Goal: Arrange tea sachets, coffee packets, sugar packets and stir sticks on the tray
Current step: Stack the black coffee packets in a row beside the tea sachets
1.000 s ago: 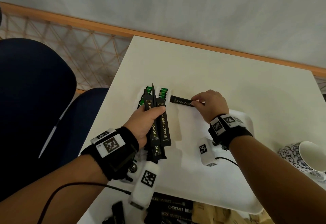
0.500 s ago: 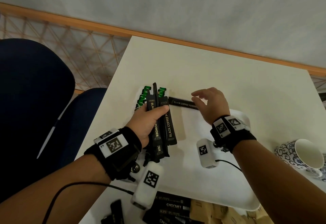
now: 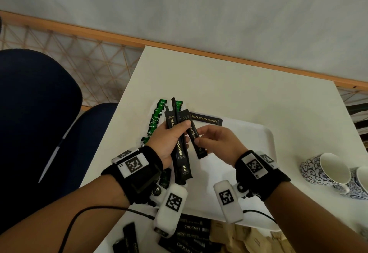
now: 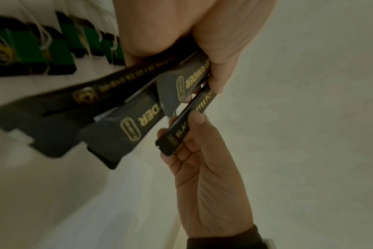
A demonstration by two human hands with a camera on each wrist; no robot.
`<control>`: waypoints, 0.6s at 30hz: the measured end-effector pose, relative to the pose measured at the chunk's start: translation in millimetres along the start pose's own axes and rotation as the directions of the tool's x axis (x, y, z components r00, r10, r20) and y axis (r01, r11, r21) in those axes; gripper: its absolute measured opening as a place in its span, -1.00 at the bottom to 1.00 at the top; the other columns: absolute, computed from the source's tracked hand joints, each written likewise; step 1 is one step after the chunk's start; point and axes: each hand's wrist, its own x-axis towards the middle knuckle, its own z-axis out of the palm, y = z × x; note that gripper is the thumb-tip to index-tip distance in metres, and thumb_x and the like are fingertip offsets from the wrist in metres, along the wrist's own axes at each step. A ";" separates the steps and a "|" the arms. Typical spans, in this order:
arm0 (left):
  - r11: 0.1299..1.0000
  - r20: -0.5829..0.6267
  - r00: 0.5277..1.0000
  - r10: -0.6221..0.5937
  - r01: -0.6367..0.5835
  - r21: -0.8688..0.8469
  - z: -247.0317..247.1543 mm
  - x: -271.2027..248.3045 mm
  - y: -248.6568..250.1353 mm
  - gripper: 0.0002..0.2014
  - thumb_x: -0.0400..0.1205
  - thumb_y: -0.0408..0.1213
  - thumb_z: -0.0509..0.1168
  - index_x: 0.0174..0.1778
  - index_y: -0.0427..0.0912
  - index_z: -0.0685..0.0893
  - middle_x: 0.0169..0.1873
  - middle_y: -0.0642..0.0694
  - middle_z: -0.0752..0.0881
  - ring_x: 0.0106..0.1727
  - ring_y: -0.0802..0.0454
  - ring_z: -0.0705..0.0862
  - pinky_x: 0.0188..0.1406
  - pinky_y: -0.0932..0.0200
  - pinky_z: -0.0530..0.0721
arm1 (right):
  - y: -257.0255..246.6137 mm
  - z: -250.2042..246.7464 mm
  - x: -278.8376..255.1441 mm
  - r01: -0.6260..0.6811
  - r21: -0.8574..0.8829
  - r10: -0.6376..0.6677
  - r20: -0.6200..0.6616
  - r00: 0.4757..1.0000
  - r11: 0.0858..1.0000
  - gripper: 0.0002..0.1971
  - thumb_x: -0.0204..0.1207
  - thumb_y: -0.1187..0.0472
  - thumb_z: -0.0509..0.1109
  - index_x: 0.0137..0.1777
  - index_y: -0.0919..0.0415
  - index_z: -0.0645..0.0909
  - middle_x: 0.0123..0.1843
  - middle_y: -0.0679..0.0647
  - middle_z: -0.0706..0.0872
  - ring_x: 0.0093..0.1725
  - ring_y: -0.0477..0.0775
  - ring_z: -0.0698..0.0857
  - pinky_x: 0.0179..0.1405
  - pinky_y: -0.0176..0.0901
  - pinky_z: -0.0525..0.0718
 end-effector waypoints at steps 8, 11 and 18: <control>0.998 -0.028 0.999 -0.045 0.044 -0.054 -6.8 3.4 3.7 -0.89 0.60 -0.39 0.36 -0.01 -0.14 0.62 -0.37 -0.08 0.60 -0.44 0.03 0.59 -0.36 0.13 0.64 | 1.8 -13.1 2.7 -0.028 -0.056 0.020 -0.124 0.992 0.998 -0.80 0.54 0.32 0.38 -0.02 0.01 0.74 -0.30 -0.06 0.75 -0.39 -0.14 0.63 -0.45 -0.42 0.56; 0.998 -0.026 0.999 -0.047 0.045 -0.049 -6.1 3.5 1.3 -0.88 0.59 -0.43 0.34 -0.04 -0.13 0.62 -0.34 -0.09 0.59 -0.43 0.03 0.59 -0.37 0.14 0.64 | 3.9 -11.2 2.3 -0.006 -0.084 -0.001 -0.081 0.997 0.996 -0.77 0.56 0.28 0.38 -0.06 -0.12 0.74 -0.32 -0.12 0.73 -0.38 -0.15 0.59 -0.44 -0.43 0.53; 0.996 -0.020 0.997 -0.074 0.073 -0.053 -7.1 1.0 0.7 -0.85 0.59 -0.46 0.34 0.01 -0.16 0.62 -0.31 -0.09 0.60 -0.40 0.02 0.60 -0.29 0.11 0.68 | 8.9 -15.9 8.9 -0.027 -0.009 0.024 -0.211 0.977 1.000 -0.83 0.50 0.37 0.38 -0.15 0.06 0.68 -0.25 0.02 0.77 -0.26 0.04 0.72 -0.18 -0.11 0.73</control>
